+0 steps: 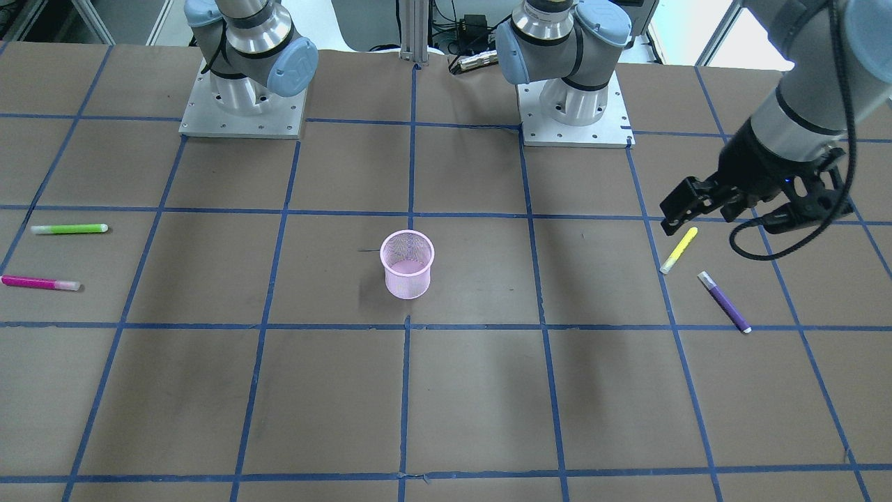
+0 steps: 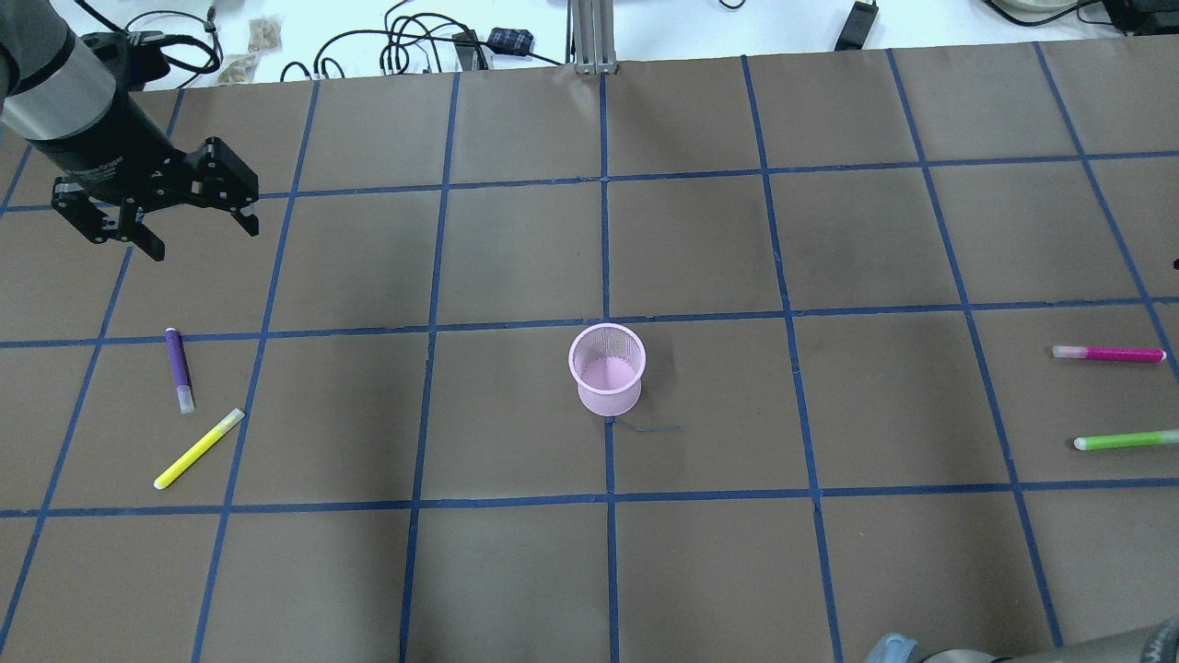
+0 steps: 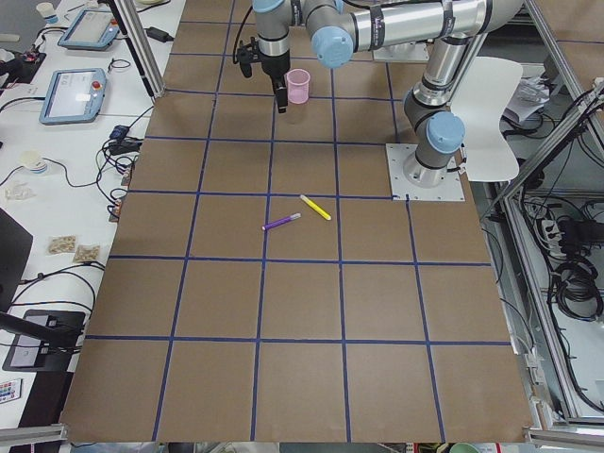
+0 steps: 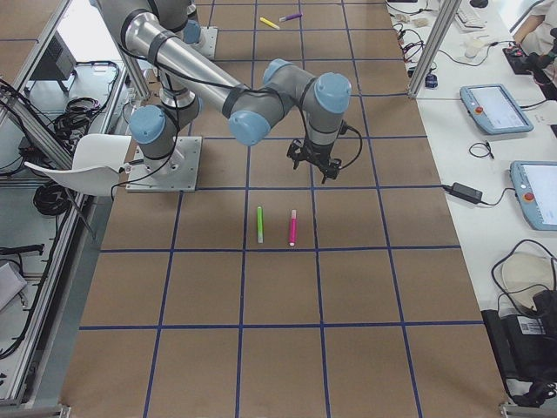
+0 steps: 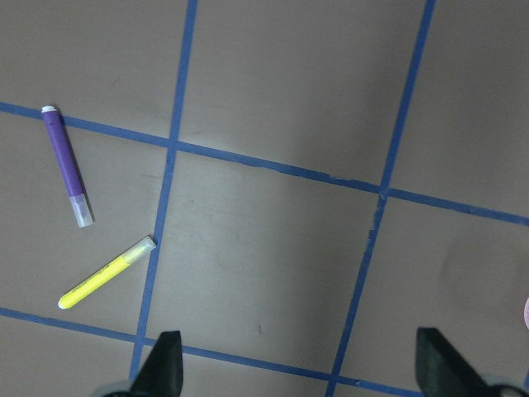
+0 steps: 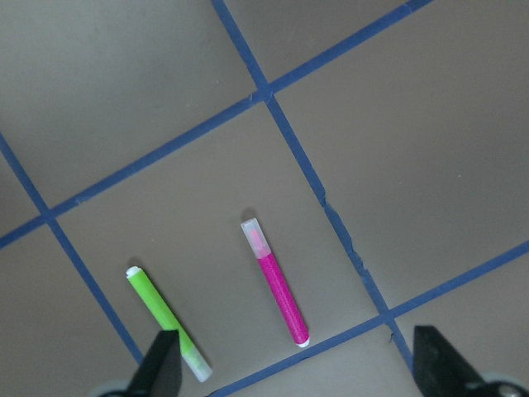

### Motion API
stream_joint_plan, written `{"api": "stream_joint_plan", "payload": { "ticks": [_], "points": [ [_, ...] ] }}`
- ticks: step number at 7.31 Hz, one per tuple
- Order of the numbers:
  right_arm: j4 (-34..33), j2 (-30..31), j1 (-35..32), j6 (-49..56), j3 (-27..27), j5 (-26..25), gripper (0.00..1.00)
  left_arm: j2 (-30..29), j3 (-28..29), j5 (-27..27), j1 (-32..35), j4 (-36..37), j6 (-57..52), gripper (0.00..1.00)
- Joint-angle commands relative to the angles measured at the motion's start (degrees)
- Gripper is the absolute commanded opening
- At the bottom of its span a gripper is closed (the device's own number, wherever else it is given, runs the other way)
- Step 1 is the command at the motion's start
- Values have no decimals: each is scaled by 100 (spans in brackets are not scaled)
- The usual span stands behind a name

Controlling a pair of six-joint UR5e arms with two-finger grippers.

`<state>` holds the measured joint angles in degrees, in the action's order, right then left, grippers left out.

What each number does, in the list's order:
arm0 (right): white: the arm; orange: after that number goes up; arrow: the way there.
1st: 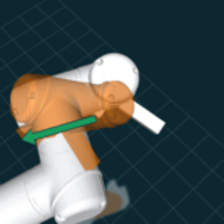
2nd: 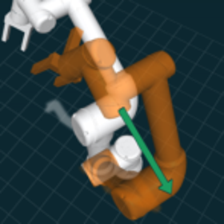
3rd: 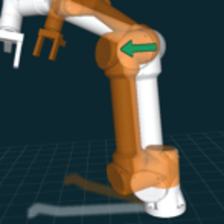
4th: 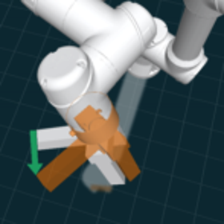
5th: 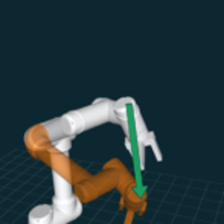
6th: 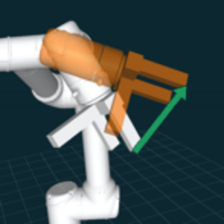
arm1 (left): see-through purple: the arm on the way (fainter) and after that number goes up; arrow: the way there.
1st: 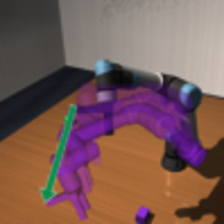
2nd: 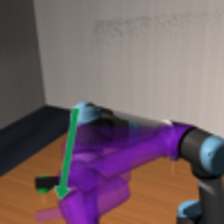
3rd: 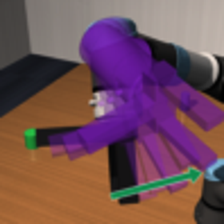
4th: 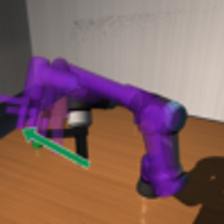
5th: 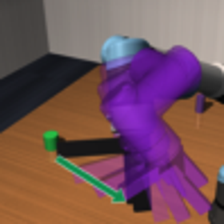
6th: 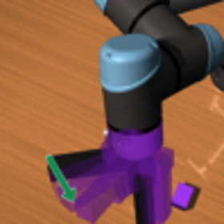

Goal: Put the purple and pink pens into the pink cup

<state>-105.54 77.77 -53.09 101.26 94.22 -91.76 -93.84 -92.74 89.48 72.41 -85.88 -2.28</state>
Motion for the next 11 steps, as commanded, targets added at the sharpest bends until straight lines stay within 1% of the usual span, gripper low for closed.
{"api": "stream_joint_plan", "payload": {
  "ticks": [1,2,3,4,5,6,7,10,11],
  "points": [
    [-1734,-157,237,1407,910,26,100,-432,-33,8,-752,516,-396,100],
    [-2307,-287,482,1683,1384,87,100,-704,-199,-1,-920,981,-414,100],
    [-2800,-454,649,1991,1667,105,100,-985,-470,-1,-1061,1638,-423,100],
    [-2909,-604,677,2307,1714,105,100,-1231,-690,8,-1167,2254,-440,100],
    [-2954,-744,712,2467,1706,331,100,-1451,-788,17,-1229,2747,-823,100],
    [-2989,-885,861,2686,1723,447,100,-1671,-789,-1,-1438,2830,-975,100],
    [-3042,-1000,940,2836,1723,448,98,-1830,-807,-1,-1641,2840,-1011,100],
    [-3296,-1228,950,3178,1732,439,91,-2208,-807,8,-1704,3086,-1135,100],
    [-3323,-1238,959,3180,1732,439,86,-2296,-807,17,-1704,3095,-1143,95]
  ]
}}
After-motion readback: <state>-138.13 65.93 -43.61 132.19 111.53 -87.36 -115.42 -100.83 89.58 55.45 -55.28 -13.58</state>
